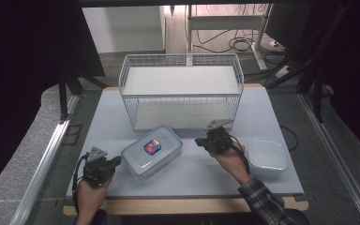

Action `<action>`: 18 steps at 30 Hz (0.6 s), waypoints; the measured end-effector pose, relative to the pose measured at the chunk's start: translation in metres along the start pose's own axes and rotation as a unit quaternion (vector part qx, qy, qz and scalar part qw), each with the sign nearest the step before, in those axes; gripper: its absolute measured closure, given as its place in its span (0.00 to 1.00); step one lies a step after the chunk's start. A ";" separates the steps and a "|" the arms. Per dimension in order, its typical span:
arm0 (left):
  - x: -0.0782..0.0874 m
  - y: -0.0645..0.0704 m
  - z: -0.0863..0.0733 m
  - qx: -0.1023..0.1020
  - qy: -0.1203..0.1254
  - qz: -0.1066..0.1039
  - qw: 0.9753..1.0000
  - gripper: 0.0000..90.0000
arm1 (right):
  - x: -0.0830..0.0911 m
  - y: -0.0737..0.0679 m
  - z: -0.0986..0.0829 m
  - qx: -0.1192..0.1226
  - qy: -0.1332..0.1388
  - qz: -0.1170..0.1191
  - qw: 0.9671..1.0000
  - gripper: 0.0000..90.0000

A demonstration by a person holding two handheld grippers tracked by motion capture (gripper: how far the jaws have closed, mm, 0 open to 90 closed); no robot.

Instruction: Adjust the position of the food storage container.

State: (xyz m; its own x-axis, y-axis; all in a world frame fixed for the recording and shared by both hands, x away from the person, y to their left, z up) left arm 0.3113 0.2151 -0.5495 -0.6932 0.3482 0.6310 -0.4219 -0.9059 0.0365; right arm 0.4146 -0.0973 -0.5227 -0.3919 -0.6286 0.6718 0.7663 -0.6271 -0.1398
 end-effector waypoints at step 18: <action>-0.056 0.005 0.048 -0.014 0.004 -0.047 0.999 1.00 | -0.005 0.011 -0.015 -0.027 -0.016 -0.021 0.999 1.00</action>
State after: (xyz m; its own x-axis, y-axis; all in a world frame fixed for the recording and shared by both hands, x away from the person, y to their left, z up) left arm 0.3758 0.1801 -0.5477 -0.6540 0.4331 0.6203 -0.5012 -0.8622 0.0735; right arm 0.4179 -0.1080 -0.5382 -0.4052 -0.5865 0.7013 0.7210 -0.6767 -0.1494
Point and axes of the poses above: each handheld gripper's, and its own axes: x roughly backward along the jaws, z roughly out of its top, y roughly to its right, the point moved 7 cm from there along -x, roughly forward along the jaws, and after that the axes turned 7 degrees about -x, right-handed, at the moved point
